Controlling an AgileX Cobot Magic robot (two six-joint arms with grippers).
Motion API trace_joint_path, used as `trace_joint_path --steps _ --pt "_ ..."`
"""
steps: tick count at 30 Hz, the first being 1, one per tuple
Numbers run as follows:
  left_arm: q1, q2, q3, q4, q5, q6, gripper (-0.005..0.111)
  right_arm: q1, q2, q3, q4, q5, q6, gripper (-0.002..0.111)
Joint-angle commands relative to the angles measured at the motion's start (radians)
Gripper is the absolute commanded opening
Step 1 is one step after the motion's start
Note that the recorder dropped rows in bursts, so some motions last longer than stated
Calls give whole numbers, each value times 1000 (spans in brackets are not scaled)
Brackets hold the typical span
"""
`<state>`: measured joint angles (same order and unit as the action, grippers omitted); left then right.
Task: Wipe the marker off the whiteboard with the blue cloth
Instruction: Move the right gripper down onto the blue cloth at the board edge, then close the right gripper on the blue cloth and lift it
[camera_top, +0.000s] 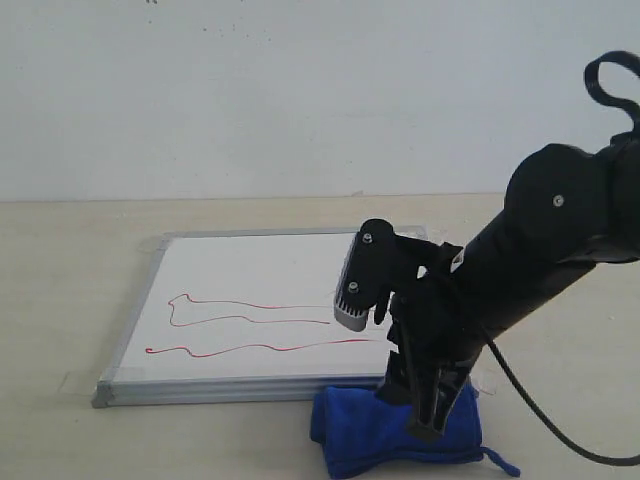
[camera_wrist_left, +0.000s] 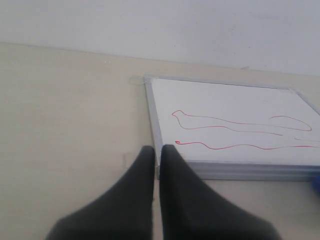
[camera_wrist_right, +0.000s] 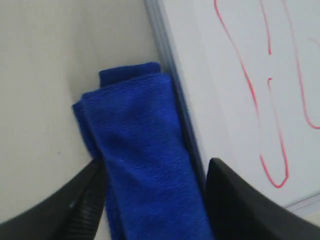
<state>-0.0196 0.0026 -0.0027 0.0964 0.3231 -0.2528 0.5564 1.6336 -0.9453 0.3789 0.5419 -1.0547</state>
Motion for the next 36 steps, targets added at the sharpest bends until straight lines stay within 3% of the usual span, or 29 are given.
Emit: trace_joint_path --steps 1,3,7,26,28,31,36 --pt "-2 -3 3 0 -9 -10 4 1 33 -8 -8 -96 -56 57" --pt "-2 -3 3 0 -9 -10 4 1 45 -8 -11 -53 -137 57" --pt "-2 -3 3 0 -9 -10 4 1 77 -8 -2 -8 -245 73" --pt "-2 -3 3 0 -9 -10 4 1 245 -8 -8 -81 -245 73" --pt "-2 -3 3 0 -9 -10 4 1 252 -8 -8 -81 -245 66" --pt "-2 -3 3 0 -9 -10 4 1 252 -8 -8 -75 -243 46" --pt "-2 -3 3 0 -9 -10 4 1 252 -8 12 -21 -226 2"
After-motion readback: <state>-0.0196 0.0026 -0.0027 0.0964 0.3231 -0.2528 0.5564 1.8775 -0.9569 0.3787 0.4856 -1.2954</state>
